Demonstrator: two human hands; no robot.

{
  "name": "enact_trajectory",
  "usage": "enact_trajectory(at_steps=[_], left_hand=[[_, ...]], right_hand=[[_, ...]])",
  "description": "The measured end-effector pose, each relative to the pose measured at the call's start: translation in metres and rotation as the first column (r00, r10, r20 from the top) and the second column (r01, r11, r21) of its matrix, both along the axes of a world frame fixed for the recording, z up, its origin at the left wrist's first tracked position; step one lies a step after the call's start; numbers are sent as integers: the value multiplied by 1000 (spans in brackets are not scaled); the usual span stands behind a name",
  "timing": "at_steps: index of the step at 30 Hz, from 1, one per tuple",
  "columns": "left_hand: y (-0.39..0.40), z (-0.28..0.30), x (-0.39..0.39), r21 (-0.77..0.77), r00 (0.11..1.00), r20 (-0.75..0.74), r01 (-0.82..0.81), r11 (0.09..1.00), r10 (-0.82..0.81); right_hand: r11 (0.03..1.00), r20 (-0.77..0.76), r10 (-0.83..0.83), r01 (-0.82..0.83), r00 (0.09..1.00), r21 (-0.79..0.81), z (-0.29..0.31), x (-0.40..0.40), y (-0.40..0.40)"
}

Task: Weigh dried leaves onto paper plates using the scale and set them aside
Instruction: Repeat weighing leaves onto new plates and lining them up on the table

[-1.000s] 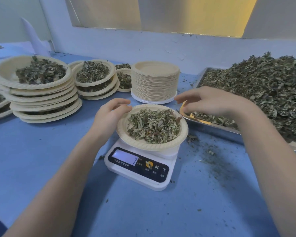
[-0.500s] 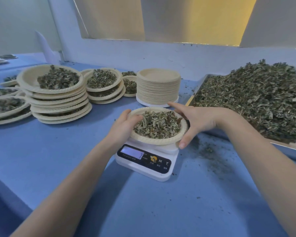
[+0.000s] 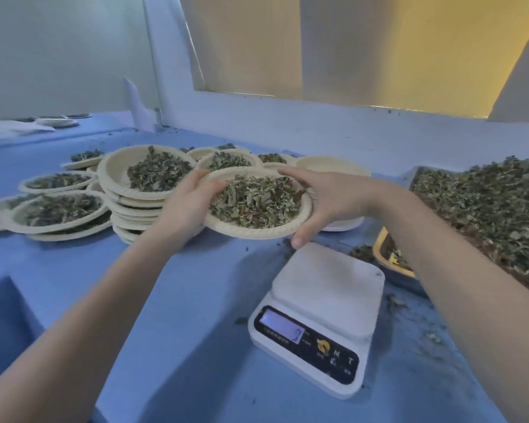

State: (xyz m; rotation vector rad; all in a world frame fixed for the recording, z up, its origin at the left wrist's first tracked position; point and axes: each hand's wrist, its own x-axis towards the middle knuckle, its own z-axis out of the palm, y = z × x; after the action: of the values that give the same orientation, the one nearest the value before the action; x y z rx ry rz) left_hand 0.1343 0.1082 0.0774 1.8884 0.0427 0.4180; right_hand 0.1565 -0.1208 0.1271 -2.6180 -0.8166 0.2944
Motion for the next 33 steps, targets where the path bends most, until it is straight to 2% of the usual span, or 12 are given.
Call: enact_trajectory(at_steps=[11, 17, 22, 26, 30, 33], left_hand=[[194, 17, -58, -95, 918, 13, -393, 915, 396], [275, 21, -66, -102, 864, 21, -499, 861, 503], [328, 6, -42, -132, 861, -14, -506, 852, 509], [360, -13, -13, -174, 858, -57, -512, 841, 510], [383, -27, 18, -164, 823, -94, -567, 807, 560], [398, -36, 31, -166, 757, -84, -652, 740, 648]], right_hand=[[941, 77, 336, -338, 939, 15, 23, 17, 219], [910, -20, 414, -414, 910, 12, 23, 25, 321], [930, -109, 355, -340, 928, 138, -8, 40, 381], [927, -244, 272, -185, 931, 326, -30, 59, 410], [918, -156, 114, -44, 981, 395, -46, 77, 443], [917, -45, 50, -28, 998, 398, -57, 86, 471]])
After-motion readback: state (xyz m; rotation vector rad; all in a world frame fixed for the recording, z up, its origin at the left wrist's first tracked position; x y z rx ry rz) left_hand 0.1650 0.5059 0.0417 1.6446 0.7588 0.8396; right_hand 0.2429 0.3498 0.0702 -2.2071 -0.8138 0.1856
